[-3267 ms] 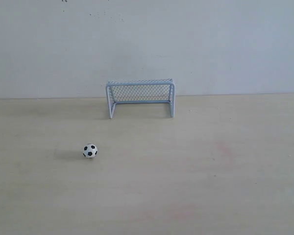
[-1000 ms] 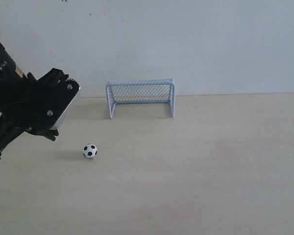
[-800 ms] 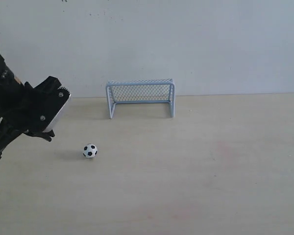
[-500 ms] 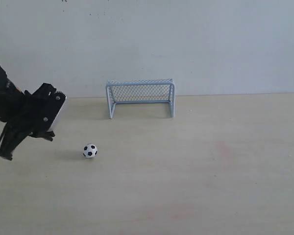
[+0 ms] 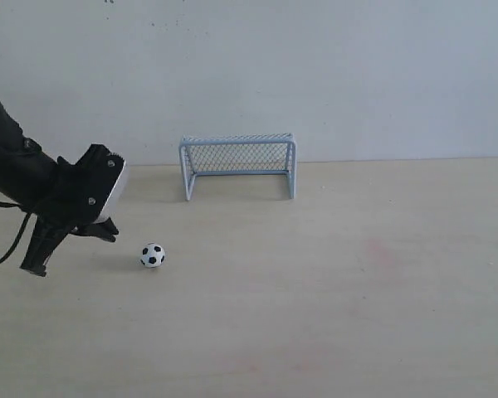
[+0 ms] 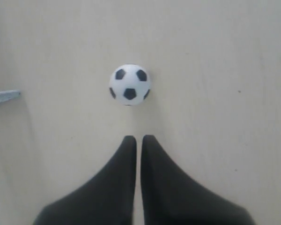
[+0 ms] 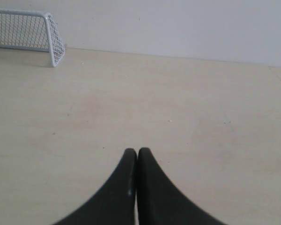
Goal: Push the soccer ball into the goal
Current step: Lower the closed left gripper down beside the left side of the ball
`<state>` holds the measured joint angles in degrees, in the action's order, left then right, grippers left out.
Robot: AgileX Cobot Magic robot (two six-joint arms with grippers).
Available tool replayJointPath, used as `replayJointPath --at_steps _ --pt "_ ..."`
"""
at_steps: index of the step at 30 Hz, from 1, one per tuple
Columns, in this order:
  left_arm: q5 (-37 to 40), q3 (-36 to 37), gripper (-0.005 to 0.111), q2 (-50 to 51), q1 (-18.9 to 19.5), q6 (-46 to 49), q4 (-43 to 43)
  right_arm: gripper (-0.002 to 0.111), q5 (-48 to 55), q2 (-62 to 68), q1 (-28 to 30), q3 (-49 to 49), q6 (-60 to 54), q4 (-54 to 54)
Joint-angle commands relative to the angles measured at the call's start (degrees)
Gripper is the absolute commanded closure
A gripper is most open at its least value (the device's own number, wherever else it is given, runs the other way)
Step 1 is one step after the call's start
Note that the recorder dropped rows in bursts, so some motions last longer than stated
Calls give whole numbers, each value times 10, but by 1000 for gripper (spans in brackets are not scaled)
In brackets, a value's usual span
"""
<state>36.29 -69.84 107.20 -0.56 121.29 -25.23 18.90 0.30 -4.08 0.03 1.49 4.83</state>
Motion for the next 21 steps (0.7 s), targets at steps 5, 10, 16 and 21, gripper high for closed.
replayJointPath --at_steps 5,10,16,21 --pt "27 -2 102 7 -1 9 6 109 -4 -3 2 0 -2 0" --pt "28 -2 102 32 -1 -3 -12 109 -4 -3 2 0 -2 0" --pt "14 -2 102 58 -1 8 -51 109 -4 -3 2 0 -2 0" --pt "2 -2 102 76 -1 8 -12 109 -4 -3 2 0 -2 0"
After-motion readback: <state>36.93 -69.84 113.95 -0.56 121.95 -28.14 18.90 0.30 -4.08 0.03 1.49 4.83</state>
